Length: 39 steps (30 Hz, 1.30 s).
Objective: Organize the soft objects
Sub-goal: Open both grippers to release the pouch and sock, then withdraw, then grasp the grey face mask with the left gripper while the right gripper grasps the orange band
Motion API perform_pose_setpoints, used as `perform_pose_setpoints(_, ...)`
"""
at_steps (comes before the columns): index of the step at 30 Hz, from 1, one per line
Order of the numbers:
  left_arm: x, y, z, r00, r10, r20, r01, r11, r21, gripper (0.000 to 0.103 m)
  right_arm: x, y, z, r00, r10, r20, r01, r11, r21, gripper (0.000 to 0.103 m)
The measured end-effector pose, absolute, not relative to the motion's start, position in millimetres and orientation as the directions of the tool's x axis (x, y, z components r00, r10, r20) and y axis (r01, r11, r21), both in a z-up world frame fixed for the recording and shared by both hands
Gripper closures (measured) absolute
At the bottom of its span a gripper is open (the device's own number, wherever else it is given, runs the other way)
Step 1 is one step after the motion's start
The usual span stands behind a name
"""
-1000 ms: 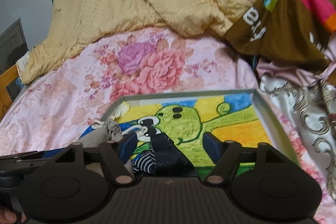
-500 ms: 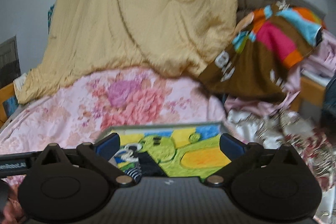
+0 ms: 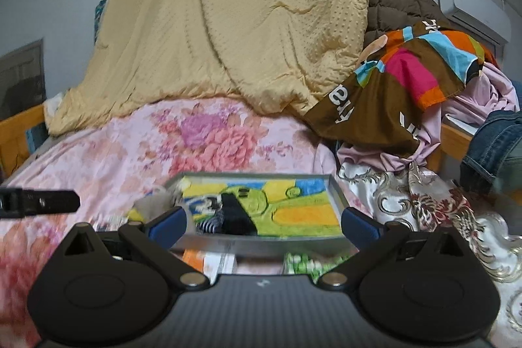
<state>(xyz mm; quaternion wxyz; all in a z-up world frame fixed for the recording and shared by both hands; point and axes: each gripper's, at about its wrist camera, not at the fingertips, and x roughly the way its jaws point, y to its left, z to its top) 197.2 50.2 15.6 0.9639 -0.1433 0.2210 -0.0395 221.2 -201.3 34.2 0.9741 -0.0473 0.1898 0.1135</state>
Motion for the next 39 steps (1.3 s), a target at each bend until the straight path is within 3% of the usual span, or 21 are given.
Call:
perform_pose_setpoints(16,135,31,2,0.824,-0.184,-0.537,0.127,0.982,-0.142,0.001,149,-206,16,0.84,0.22,-0.496,-0.32,0.939,-0.126,0.0)
perform_pose_setpoints(26,139,-2,-24,0.749,-0.235,-0.62,0.298,0.955,-0.002,0.001,172,-201,-12,0.715,0.215,-0.665,-0.381,0.918,-0.113,0.0)
perform_pose_setpoints(33,157,-8,-45,0.665,-0.272,-0.696,0.332,0.942,-0.051,0.001,191,-187,-35,0.679,0.163,-0.716,-0.434,0.876,-0.212,0.0)
perform_pose_setpoints(39,163,-4,-49,0.657,-0.292,-0.696,0.303,0.946,-0.111,0.002,200,-185,-46,0.683,0.155,-0.713,-0.459,0.851,-0.255,0.001)
